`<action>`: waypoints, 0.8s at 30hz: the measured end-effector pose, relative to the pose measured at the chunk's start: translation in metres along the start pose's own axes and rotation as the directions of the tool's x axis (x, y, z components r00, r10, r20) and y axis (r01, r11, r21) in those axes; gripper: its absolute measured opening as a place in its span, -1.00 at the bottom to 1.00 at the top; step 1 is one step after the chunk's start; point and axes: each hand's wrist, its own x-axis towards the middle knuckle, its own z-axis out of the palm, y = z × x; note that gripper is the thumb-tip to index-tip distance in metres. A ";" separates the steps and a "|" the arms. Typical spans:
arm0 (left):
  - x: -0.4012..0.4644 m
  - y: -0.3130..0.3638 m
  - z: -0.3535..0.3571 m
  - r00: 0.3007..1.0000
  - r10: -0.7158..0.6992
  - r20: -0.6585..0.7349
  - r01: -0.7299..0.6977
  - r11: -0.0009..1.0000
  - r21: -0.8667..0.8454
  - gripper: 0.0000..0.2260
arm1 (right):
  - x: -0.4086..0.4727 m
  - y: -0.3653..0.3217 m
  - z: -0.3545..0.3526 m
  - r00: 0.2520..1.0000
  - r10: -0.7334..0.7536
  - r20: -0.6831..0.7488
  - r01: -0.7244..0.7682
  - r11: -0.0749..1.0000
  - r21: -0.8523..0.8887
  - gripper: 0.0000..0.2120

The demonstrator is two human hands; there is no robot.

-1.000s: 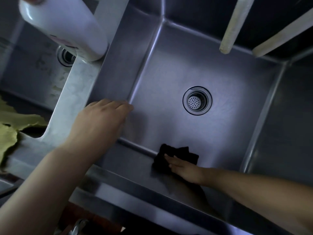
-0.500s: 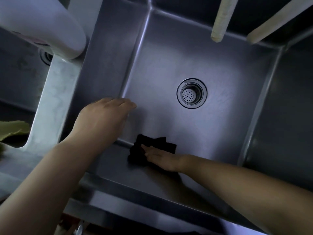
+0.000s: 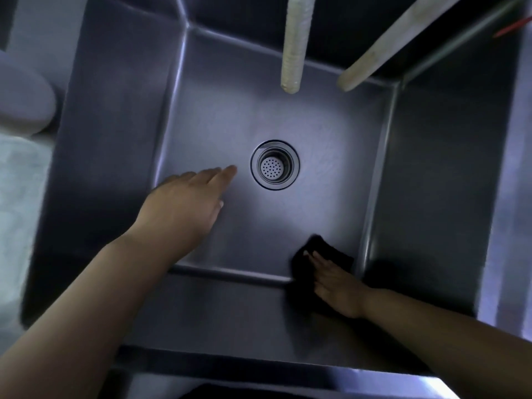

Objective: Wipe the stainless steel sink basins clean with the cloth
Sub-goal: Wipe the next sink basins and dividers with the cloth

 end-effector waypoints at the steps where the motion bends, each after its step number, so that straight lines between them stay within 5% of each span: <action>1: 0.005 -0.001 0.004 1.000 0.009 0.016 -0.009 1.000 -0.006 -0.51 | 0.003 0.001 0.000 0.997 0.034 -0.064 -0.038 0.998 -0.059 0.02; 4: 0.014 -0.003 0.014 0.996 0.001 0.084 0.001 1.000 -0.025 -0.48 | 0.025 0.004 -0.010 0.966 0.127 -0.224 -0.161 0.977 -0.140 -0.15; 6: 0.016 -0.004 0.018 0.992 -0.062 0.112 0.066 0.997 -0.033 -0.46 | 0.045 0.010 -0.018 0.900 0.155 -0.406 -0.238 0.958 -0.161 -0.19; 10: 0.021 -0.011 0.018 0.951 -0.173 0.257 0.186 0.982 -0.028 -0.50 | 0.077 0.024 -0.051 0.782 0.233 -0.578 -0.345 0.934 -0.090 -0.29; 13: 0.025 -0.016 0.015 0.953 -0.194 0.235 0.216 0.974 -0.071 -0.53 | 0.094 0.039 -0.091 0.689 0.211 -0.693 -0.371 0.925 -0.087 -0.25; 24: 0.028 -0.015 0.016 0.971 -0.160 0.178 0.181 0.977 -0.111 -0.55 | 0.172 0.012 -0.235 0.520 0.314 -0.794 -0.456 0.889 0.053 -0.32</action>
